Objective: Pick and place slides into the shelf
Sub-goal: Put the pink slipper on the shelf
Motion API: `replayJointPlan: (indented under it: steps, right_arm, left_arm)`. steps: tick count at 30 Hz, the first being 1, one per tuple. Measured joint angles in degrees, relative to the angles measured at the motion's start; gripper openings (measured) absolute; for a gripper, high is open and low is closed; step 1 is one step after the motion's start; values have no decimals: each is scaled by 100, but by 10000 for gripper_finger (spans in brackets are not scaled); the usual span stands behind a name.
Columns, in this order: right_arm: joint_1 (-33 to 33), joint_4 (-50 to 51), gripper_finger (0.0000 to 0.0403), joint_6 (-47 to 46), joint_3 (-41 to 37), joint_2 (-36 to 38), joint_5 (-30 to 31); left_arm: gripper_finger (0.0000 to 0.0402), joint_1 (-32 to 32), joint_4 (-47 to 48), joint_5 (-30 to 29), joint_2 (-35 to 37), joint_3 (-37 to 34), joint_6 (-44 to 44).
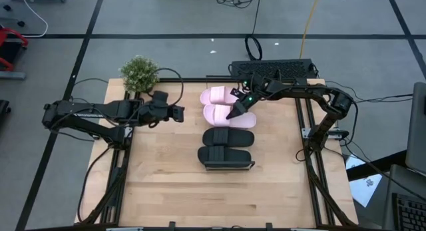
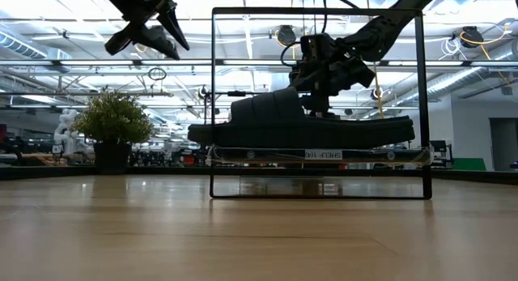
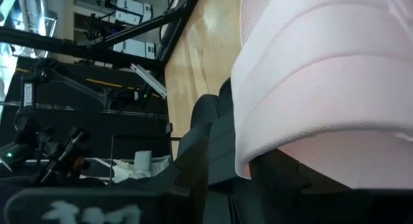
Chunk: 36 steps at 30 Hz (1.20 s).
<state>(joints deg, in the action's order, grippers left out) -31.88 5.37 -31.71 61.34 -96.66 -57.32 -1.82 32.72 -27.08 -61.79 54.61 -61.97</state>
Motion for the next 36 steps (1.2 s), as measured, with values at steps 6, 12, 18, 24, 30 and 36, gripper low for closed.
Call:
replayJointPlan:
  steps: [6, 12, 18, 24, 30, 36]
  right_arm:
    - [8, 2, 100, 47, 0, 0, -99]
    - [8, 52, 100, 47, 75, 0, -144]
    - [13, 342, 100, 284, 401, 0, -152]
    - [47, 750, 100, 583, 460, 0, -126]
    - [170, 782, 100, 805, 461, 0, 19]
    - [199, 984, 100, 1070, 461, 0, 159]
  left_arm:
    - [115, -81, -109, 13, 0, 0, 94]
    - [115, -81, -111, 47, 0, 0, 165]
    - [115, -81, -141, 47, -1, 0, 174]
    - [115, -79, -144, 48, -1, 0, 174]
    - [115, -79, -148, 43, -1, 0, 174]
    - [115, -79, -157, 36, 1, 0, 174]
